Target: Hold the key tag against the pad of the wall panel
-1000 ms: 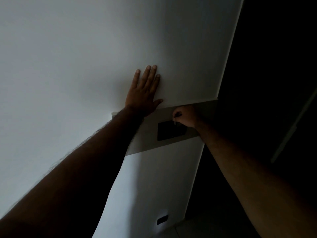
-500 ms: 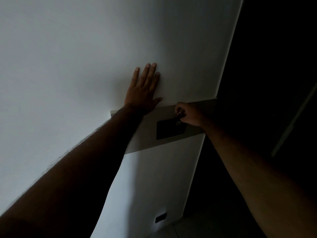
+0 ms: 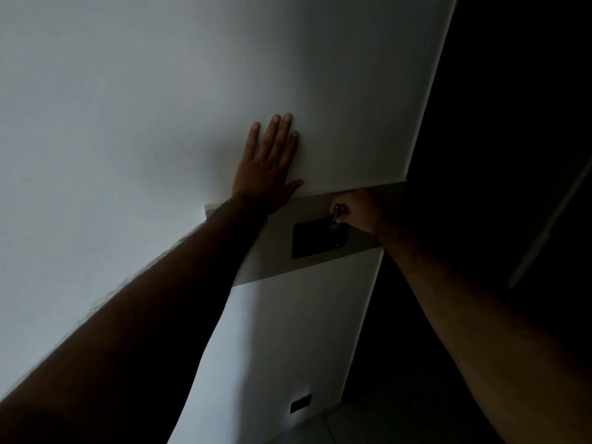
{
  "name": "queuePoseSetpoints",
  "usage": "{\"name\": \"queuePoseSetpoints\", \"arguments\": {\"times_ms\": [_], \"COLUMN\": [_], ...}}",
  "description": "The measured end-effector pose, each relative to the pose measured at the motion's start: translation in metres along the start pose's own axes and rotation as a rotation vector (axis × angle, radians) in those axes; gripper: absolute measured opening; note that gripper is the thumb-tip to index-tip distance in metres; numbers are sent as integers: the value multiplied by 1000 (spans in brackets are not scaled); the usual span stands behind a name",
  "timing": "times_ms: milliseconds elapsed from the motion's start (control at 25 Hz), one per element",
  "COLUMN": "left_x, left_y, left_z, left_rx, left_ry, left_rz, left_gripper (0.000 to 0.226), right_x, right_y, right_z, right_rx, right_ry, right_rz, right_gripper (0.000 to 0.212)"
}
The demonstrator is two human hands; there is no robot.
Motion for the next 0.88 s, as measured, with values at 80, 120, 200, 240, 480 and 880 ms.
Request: {"name": "queuePoseSetpoints", "arguments": {"times_ms": [80, 120, 200, 240, 480, 880], "left_x": [0, 1, 0, 0, 0, 1], "left_y": [0, -1, -1, -1, 0, -1], "left_z": [1, 1, 1, 1, -1, -2], "left_rx": [1, 0, -2, -3, 5, 26], "left_ry": [6, 8, 7, 2, -8, 11], "left_rz": [2, 2, 7, 10, 17, 13], "left_gripper": [93, 93, 93, 92, 92, 93], "right_x": [2, 2, 2, 2, 1, 1], "right_y": [5, 8, 15, 18, 20, 24], "right_z": [1, 0, 0, 2, 1, 4], "right_rx": [-3, -9, 1, 21, 16, 49], "right_ry": [-38, -43, -66, -79, -57, 20], "right_rz": [-26, -44, -100, -136, -161, -314], "right_gripper": [22, 22, 24, 25, 25, 21]}}
Point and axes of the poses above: each hand's wrist, its own y-axis towards the middle knuckle, its own x-axis out of the palm, z = x × y, the point moved 8 cm from there along y, towards the middle knuckle, and after that the axes turned 7 degrees about -z, right-handed, at the moved point
